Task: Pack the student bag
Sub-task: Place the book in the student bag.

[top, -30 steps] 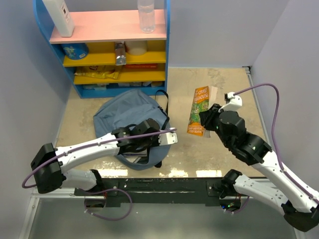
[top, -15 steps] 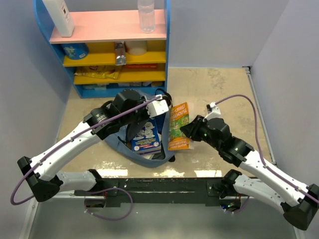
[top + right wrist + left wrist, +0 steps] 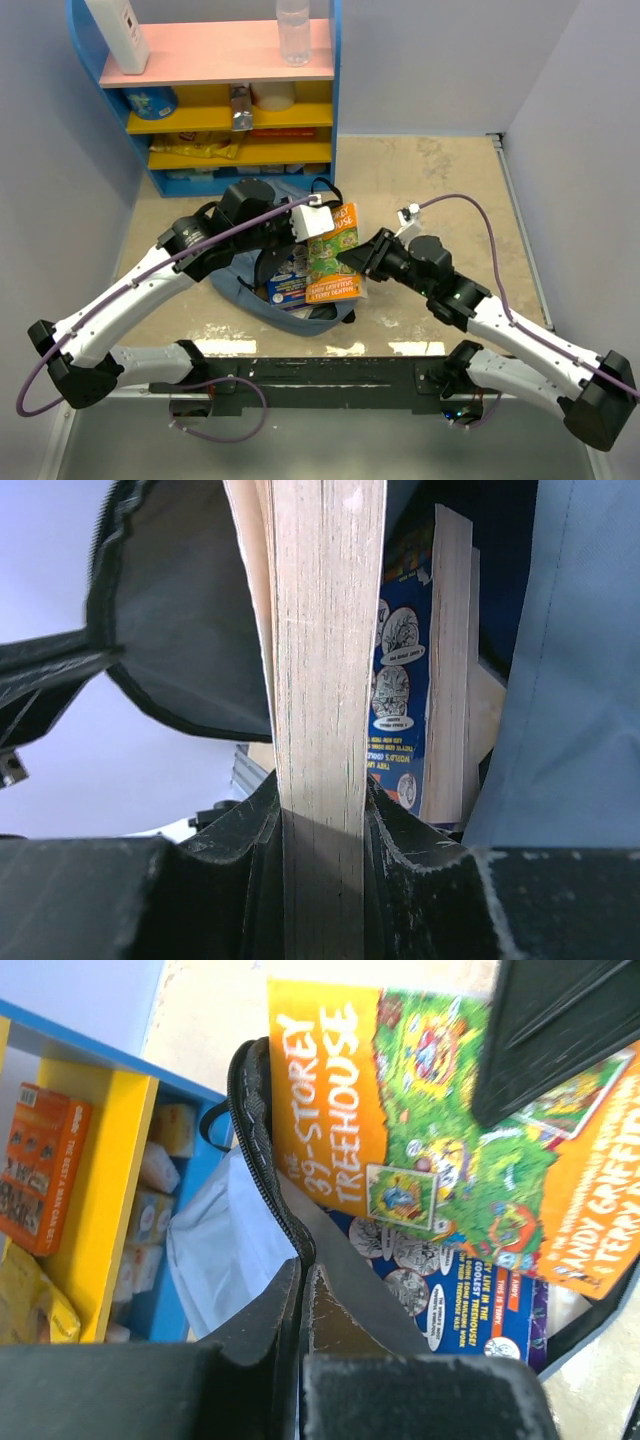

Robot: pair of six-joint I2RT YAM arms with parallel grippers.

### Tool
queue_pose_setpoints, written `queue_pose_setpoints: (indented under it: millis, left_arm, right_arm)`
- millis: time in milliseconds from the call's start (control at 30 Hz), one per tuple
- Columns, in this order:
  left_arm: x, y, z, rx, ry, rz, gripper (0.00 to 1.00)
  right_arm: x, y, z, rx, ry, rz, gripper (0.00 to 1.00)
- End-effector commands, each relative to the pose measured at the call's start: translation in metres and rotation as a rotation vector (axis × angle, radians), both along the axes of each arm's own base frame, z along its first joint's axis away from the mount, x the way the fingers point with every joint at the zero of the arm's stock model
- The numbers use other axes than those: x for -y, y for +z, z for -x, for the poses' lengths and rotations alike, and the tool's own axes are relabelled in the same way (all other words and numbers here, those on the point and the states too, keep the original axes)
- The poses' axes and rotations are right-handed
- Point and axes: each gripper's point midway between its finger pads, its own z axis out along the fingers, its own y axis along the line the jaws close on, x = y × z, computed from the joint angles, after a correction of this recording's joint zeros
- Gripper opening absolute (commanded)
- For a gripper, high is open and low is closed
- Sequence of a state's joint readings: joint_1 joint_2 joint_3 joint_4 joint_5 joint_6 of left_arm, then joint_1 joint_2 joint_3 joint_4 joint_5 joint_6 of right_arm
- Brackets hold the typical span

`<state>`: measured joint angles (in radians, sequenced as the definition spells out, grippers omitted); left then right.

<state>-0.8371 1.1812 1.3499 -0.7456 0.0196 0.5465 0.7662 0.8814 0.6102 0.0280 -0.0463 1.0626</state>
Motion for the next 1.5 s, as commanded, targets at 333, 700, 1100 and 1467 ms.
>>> queue_pose_setpoints:
  millis: [333, 700, 1100, 1467]
  left_arm:
    - [0.028, 0.049, 0.025, -0.023, -0.169, 0.173, 0.00]
    - [0.051, 0.054, 0.037, -0.122, -0.239, 0.250, 0.00]
    - [0.067, 0.051, 0.028, -0.144, -0.245, 0.266, 0.00]
    - [0.074, 0.052, 0.033, -0.193, -0.260, 0.293, 0.00]
  right_arm:
    - [-0.052, 0.023, -0.032, 0.040, -0.128, -0.165, 0.00]
    - [-0.120, 0.009, -0.044, 0.064, -0.055, -0.121, 0.00]
    - [-0.060, -0.025, -0.012, 0.050, -0.086, 0.131, 0.99]
    - [0.010, -0.048, 0.011, 0.070, -0.153, 0.241, 0.59]
